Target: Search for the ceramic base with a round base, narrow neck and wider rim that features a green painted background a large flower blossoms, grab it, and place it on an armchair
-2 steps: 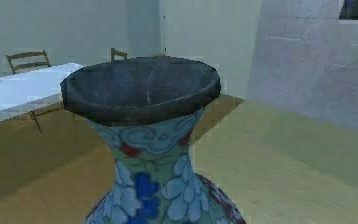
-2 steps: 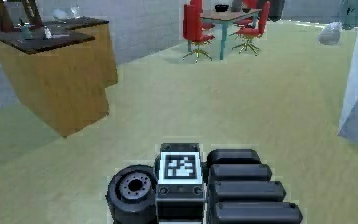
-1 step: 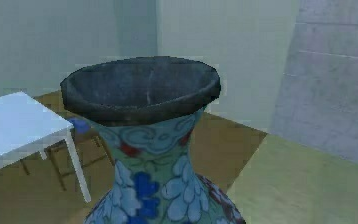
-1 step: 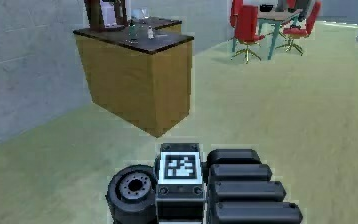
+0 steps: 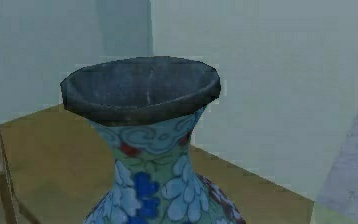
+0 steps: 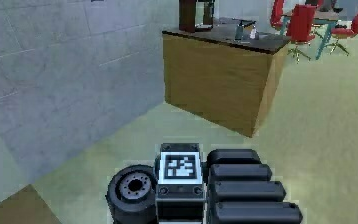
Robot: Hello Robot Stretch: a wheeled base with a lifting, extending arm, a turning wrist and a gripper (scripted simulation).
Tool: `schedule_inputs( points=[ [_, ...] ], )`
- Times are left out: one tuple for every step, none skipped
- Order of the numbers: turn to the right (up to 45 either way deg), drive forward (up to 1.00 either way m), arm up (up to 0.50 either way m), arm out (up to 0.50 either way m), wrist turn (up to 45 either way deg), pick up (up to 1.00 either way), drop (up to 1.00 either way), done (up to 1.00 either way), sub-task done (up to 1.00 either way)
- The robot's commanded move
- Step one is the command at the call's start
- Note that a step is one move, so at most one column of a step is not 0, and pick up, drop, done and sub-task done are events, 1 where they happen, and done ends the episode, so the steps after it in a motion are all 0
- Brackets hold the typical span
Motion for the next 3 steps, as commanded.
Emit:
schedule_inputs(
  points=[
    [0.0,0.90,0.00,0.00,0.0,0.00,0.00,0.00,0.00],
    [-33.0,0.00,0.00,0.00,0.0,0.00,0.00,0.00,0.00],
    [0.0,1.00,0.00,0.00,0.0,0.00,0.00,0.00,0.00]
  ],
)
